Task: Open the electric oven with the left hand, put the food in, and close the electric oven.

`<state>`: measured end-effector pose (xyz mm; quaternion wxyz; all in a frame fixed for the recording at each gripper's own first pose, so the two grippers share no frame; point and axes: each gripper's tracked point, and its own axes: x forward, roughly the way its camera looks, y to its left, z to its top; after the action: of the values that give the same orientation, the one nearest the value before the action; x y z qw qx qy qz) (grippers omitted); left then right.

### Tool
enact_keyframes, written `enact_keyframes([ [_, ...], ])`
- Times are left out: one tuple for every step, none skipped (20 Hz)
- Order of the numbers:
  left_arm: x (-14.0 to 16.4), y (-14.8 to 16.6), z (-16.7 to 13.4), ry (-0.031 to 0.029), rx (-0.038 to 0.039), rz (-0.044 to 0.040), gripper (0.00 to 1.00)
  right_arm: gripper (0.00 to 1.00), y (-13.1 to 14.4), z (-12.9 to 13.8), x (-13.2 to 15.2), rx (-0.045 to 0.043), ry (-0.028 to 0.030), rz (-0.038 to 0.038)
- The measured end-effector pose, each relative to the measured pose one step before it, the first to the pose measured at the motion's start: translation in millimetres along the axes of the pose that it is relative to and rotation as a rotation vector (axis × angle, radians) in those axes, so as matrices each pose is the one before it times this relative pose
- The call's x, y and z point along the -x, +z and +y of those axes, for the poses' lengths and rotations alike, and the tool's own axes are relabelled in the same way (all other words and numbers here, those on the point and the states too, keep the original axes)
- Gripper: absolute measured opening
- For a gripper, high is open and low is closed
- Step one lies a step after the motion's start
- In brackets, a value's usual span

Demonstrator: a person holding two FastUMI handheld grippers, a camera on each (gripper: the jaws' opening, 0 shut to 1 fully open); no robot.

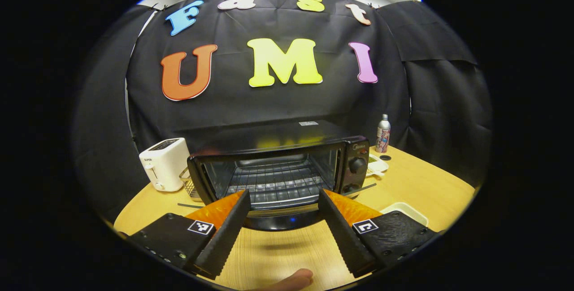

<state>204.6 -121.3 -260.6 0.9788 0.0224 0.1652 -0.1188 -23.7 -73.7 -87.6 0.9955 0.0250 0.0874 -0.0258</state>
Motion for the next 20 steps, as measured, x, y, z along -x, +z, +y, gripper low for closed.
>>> enact_keyframes([
  [4.28, -4.82, -1.54, 0.00331, 0.00534, -0.00239, 0.96, 0.96, -1.4, 0.15, -0.23, 0.00476, -0.00212, 0.00319],
  [5.36, -6.83, -0.98, 0.00226, -0.00216, 0.003, 0.96, 1.0, -1.99, 1.25, -0.81, 0.00267, 0.00129, 0.00165],
  [3.2, -6.76, -2.34, 0.00166, -0.00256, 0.00326, 0.96, 0.96, -1.57, 1.74, -0.64, 0.00133, 0.00163, 0.00407],
  [2.86, -7.18, -0.83, 0.00149, 0.00176, 0.00575, 0.96, 1.0, -3.41, 1.14, -1.2, 0.00051, 0.00063, 0.00629],
  [3.1, -7.54, -1.03, -0.00214, 0.0013, 0.00719, 0.96, 1.0, -2.51, 1.66, -1.64, 0.00024, 0.00237, 0.0064],
  [1.49, -8.05, -3.13, -0.00497, 0.00719, 0.00931, 0.96, 0.96, -3.46, 1.4, -2.39, -0.00042, 0.00325, 0.00804],
  [2.71, -8.8, -4.08, -0.01229, 0.01765, 0.011, 0.96, 0.96, -2.8, 3.28, -2.68, -0.00197, 0.01043, 0.01109],
  [0.8, -10.43, -4.85, -0.01354, 0.01053, 0.01428, 0.96, 0.96, -4.59, 2.03, -2.82, -0.00473, 0.00517, 0.01449],
  [1.14, -9.6, -4.14, -0.01045, -0.00381, 0.01248, 0.96, 0.96, -2.91, 1.14, -2.73, -0.00477, 0.00145, 0.01221],
  [0.37, -6.34, -3.1, -0.00723, -0.00858, 0.00399, 0.96, 1.0, -5.24, 1.64, -2.41, 0.00023, 0.00182, 0.01547],
  [0.52, -7.18, -0.26, 0.00232, -0.00104, 0.01038, 0.96, 0.96, -1.47, -0.06, -2.68, 0.01355, -0.00893, 0.00086],
  [0.23, -6.92, 0.14, 0.00689, 0.00596, 0.01315, 0.96, 1.0, -0.11, -1.65, -2.47, 0.02059, -0.01578, -0.00312],
  [-0.17, -5.82, 0.61, 0.00506, 0.01355, 0.00772, 0.96, 0.96, -0.7, -0.13, -3.04, 0.01565, -0.00783, 0.00164],
  [-0.59, -6.38, 0.26, 0.00193, 0.0174, 0.01323, 0.96, 0.96, -2.63, 3.29, -2.08, 0.00777, 0.00374, 0.00693],
  [-3.04, -6.9, 2.65, 0.01354, 0.01701, 0.01744, 0.96, 0.96, -1.34, -0.26, -1.48, 0.00766, -0.00644, 0.00288],
  [-2.46, -8.21, 6.71, 0.02754, 0.00437, 0.02069, 0.96, 0.96, 0.24, -2.86, -2.42, 0.0075, -0.01013, 0.00148],
  [-0.77, -2.43, 3.7, 0.01356, 0.00336, 0.00156, 0.96, 0.96, 0.38, -0.24, -2.12, 0.0044, -0.00306, 0.00229],
  [0.12, 2.68, 0.17, -0.00397, 0.00657, -0.0141, 0.97, 0.96, -1.76, 1.64, -2.78, 0.00221, 0.00288, 0.00342],
  [-0.06, 1.01, -0.76, -0.00745, 0.00252, -0.00582, 0.97, 0.96, -1.61, 0.71, -3.51, 0.00123, 0.00304, 0.00992],
  [0.24, -1.13, -0.28, -0.00323, -0.00213, 0.00503, 0.96, 0.96, -3.1, 1.1, -5.66, 0.00083, 0.00676, 0.01503],
])
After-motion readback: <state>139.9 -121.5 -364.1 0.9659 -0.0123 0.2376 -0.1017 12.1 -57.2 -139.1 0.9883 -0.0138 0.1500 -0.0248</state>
